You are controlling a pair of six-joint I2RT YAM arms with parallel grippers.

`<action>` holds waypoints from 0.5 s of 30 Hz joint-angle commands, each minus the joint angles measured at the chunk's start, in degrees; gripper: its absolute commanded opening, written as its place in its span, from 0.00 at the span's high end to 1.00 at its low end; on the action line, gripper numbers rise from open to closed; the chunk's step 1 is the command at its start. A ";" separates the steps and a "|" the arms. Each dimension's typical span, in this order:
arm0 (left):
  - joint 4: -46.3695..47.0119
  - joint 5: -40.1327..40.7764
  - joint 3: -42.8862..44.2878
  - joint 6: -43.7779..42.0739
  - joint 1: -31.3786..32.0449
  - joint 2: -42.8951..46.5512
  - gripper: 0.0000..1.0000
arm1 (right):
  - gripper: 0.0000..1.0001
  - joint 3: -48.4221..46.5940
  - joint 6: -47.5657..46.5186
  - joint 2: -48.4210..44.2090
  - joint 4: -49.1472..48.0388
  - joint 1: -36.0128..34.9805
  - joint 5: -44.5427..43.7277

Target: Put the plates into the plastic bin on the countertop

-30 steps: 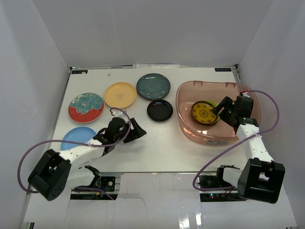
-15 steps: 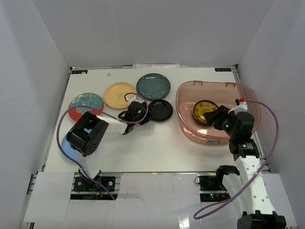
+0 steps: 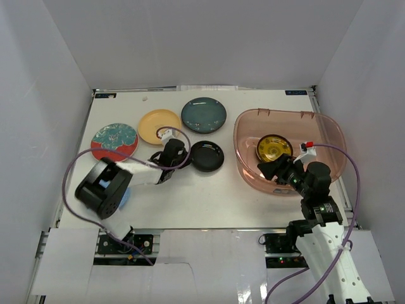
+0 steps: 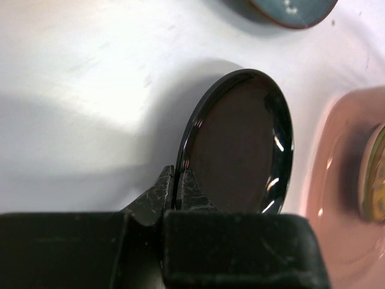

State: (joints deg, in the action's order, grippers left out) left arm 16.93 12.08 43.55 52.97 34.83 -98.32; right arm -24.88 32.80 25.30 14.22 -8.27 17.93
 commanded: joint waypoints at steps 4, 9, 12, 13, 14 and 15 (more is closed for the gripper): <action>-9.27 -1.07 -13.82 -5.86 0.24 28.32 1.00 | 0.21 -5.17 -1.50 3.60 0.11 -4.10 6.67; -16.57 -12.41 -15.69 -8.49 0.76 50.75 1.00 | 0.07 -11.23 -2.21 10.28 0.11 -19.00 0.03; -21.23 -19.71 -14.37 -8.67 1.03 55.59 1.00 | 0.02 -15.52 -2.30 16.26 -0.85 -33.31 -9.56; -22.28 -21.55 -13.94 -8.50 1.12 56.48 1.00 | 0.02 -16.59 -2.39 19.75 -1.47 -36.26 -11.67; -22.64 -22.35 -13.84 -8.41 1.12 58.23 1.00 | 0.02 -18.51 -2.30 21.62 -1.82 -39.94 -14.65; -23.25 -23.49 -13.41 -8.58 1.12 58.94 1.00 | 0.02 -19.14 -1.52 24.94 -2.96 -41.11 -15.20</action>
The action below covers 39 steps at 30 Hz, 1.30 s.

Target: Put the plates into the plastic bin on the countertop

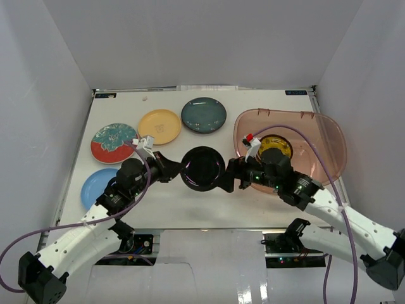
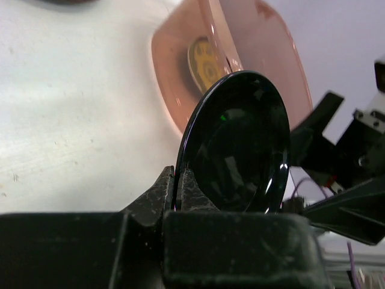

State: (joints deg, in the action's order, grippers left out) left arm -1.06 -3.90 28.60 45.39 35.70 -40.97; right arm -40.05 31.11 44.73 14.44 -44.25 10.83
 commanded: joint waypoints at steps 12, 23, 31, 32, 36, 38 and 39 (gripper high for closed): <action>-18.24 -7.88 10.59 -8.11 0.24 7.75 0.23 | 0.92 -7.48 4.22 9.42 -9.88 -6.82 -17.66; -33.31 2.13 15.53 -19.90 0.33 18.89 0.02 | 0.92 -5.41 -1.23 2.38 0.86 33.04 -21.92; -28.21 1.62 7.87 -19.10 0.24 24.01 0.02 | 0.92 0.15 -0.09 11.51 -3.36 47.32 -11.81; -28.03 2.05 7.53 -19.19 0.24 24.01 0.02 | 0.92 0.15 0.09 13.17 -3.88 47.59 -11.88; -27.42 0.74 7.26 -19.46 -0.02 23.74 0.02 | 0.52 -0.20 0.44 16.79 -4.24 48.99 -12.67; -27.33 0.47 7.17 -19.55 -0.11 24.09 0.02 | 0.26 -1.34 -0.87 17.84 -3.72 49.43 -9.10; -27.33 0.39 7.17 -19.55 -0.11 24.27 0.02 | 0.13 -2.39 -1.31 17.93 -2.58 49.43 -7.94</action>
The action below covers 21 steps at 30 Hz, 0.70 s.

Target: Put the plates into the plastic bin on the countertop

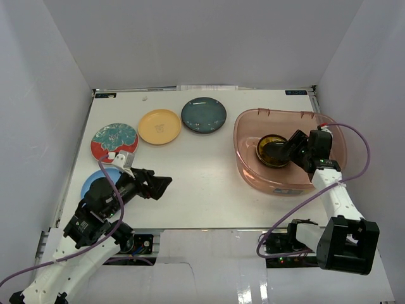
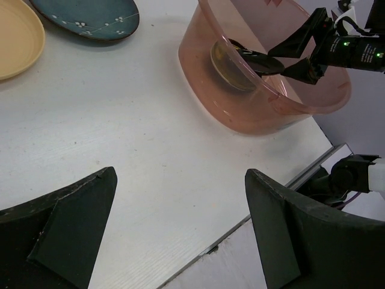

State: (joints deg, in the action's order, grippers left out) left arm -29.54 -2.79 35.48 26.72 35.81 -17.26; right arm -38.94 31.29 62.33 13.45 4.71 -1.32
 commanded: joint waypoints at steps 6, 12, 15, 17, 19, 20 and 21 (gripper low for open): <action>1.85 -1.43 0.29 -1.14 -1.18 1.79 0.02 | 0.07 -10.98 -4.04 -4.05 6.31 -0.84 9.23; 2.73 -0.99 1.51 -1.58 -1.54 1.44 0.02 | 0.28 -12.22 0.42 -5.46 7.74 -27.91 3.10; 2.91 -0.20 6.60 -2.19 -1.53 -0.31 0.02 | 0.42 -11.60 5.17 -0.12 -0.33 -41.23 -3.41; 2.91 0.84 12.57 -2.72 -1.53 -1.28 0.02 | 0.47 -13.78 6.50 8.74 -5.79 -53.01 -7.98; 2.91 1.82 18.09 -3.43 -1.54 -2.34 0.02 | 0.53 -19.57 7.91 19.60 -9.74 -61.02 -10.10; 3.00 4.00 19.52 -3.52 -1.54 -2.60 0.02 | 0.53 -22.12 8.17 23.68 -12.72 -63.31 -10.54; 2.91 4.63 20.84 -3.78 -1.54 -2.69 0.02 | 0.54 -27.80 8.70 31.55 -15.36 -66.81 -11.59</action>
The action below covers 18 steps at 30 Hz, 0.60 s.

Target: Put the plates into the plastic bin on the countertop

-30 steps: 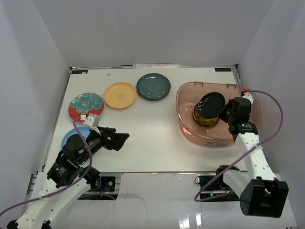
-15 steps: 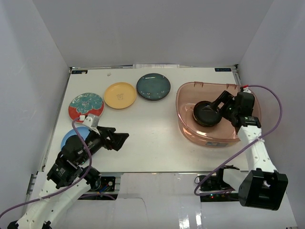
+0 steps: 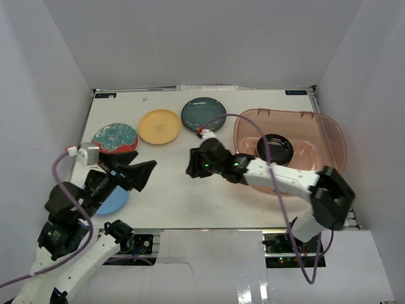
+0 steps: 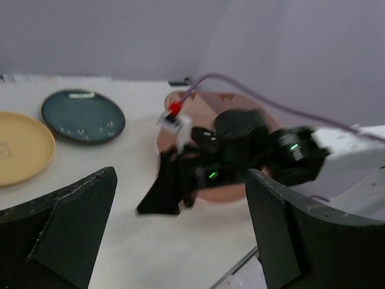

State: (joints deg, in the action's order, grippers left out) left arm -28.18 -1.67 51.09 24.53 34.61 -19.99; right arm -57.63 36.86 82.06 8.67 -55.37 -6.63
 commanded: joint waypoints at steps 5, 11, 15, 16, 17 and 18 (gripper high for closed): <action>0.85 5.01 8.50 -0.90 -0.42 1.18 0.02 | 0.42 -28.56 5.85 33.21 -16.31 -12.30 -3.57; -3.36 5.28 9.47 -0.19 -0.33 1.09 0.02 | 0.24 -61.17 7.08 56.96 -2.45 -14.76 -1.89; -5.82 4.75 9.38 1.21 -0.33 2.23 0.02 | 0.22 -68.58 10.15 65.05 -0.49 -14.59 -0.67; -6.96 4.92 9.47 1.48 -0.33 2.67 0.02 | 0.22 -68.93 10.94 65.85 -0.32 -14.67 -0.57; -7.41 5.19 9.38 1.92 -0.33 3.46 0.02 | 0.22 -69.11 12.78 66.55 -0.23 -14.59 -0.31; -7.93 5.88 9.29 2.27 -0.33 3.90 0.02 | 0.23 -69.29 14.54 68.04 0.47 -14.41 1.00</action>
State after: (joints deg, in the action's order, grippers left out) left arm -32.80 2.90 59.64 25.36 34.59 -17.47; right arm -124.09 46.35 147.72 5.80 -70.37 -6.98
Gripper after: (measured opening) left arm 0.979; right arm 0.769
